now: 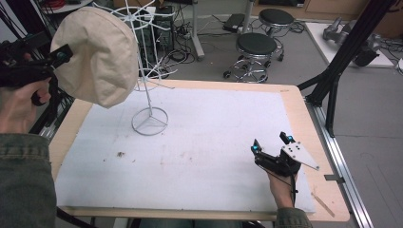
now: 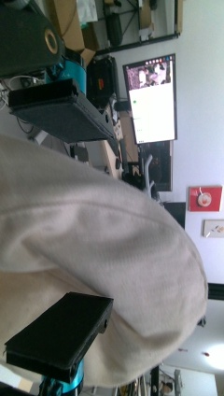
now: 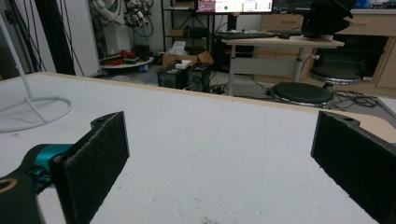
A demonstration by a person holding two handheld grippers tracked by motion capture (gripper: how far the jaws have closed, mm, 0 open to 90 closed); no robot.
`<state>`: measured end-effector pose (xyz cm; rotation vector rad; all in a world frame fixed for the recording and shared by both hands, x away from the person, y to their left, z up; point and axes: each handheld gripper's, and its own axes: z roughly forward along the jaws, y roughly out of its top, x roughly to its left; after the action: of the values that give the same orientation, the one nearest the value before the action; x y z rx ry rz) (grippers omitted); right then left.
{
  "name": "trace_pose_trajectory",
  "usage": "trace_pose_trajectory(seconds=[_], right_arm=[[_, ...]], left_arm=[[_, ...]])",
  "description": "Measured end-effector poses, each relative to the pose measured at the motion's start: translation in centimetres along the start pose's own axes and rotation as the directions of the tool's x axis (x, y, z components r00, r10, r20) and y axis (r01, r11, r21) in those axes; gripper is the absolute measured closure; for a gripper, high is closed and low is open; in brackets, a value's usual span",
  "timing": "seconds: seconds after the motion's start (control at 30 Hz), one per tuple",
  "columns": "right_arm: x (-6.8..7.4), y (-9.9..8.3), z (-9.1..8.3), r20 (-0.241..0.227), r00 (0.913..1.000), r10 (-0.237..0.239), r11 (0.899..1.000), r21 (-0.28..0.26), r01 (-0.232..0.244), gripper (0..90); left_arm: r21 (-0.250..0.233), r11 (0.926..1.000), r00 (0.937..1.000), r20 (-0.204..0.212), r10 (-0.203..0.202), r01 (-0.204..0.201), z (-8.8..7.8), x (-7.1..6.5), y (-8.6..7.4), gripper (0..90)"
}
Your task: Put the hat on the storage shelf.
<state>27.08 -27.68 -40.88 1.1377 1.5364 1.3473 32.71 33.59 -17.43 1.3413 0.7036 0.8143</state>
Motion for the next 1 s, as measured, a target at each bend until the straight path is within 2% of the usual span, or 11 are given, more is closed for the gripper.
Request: trace_pose_trajectory(seconds=[0.3, 0.47, 0.67, 0.77, 0.87, 1.0], right_arm=[[0.1, 0.0, 0.0, -0.003, 1.0, 0.002, 1.0, 0.005, -0.002, 3.2], [0.1, 0.0, 0.0, -0.002, 1.0, -0.002, 1.0, 0.005, 0.002, 3.2], [0.0, 0.0, -0.1, 0.0, 1.0, -0.002, 1.0, 0.003, 0.002, 3.2], [0.0, 0.0, -0.1, -0.001, 1.0, 0.001, 1.0, 0.001, -0.001, 3.2], [0.0, 0.0, -0.1, -0.001, 1.0, -0.004, 1.0, 0.001, 0.004, 3.2], [0.1, 0.0, -0.1, 0.0, 1.0, -0.001, 1.0, 0.003, 0.001, 3.2]], left_arm=[[-0.01, 1.0, 0.999, -0.044, -0.002, 0.001, -1.2, -0.3, -1.2, 16.6], [-0.013, 0.9999, 0.9966, -0.082, 0.002, -0.003, -1.8, -0.6, -1.8, 16.6], [-0.039, 0.9993, 0.9933, -0.116, -0.002, -0.003, -2.7, -1.9, -2.9, 16.7], [-0.035, 0.9994, 0.9907, -0.136, -0.004, -0.001, -3.1, -2.5, -3.5, 16.6], [-0.018, 0.9997, 0.9869, -0.161, 0.011, -0.014, -3.5, -3.1, -4.0, 16.6], [-0.026, 0.9997, 0.9835, -0.181, 0.001, -0.005, -4.4, -3.5, -4.7, 16.6]])
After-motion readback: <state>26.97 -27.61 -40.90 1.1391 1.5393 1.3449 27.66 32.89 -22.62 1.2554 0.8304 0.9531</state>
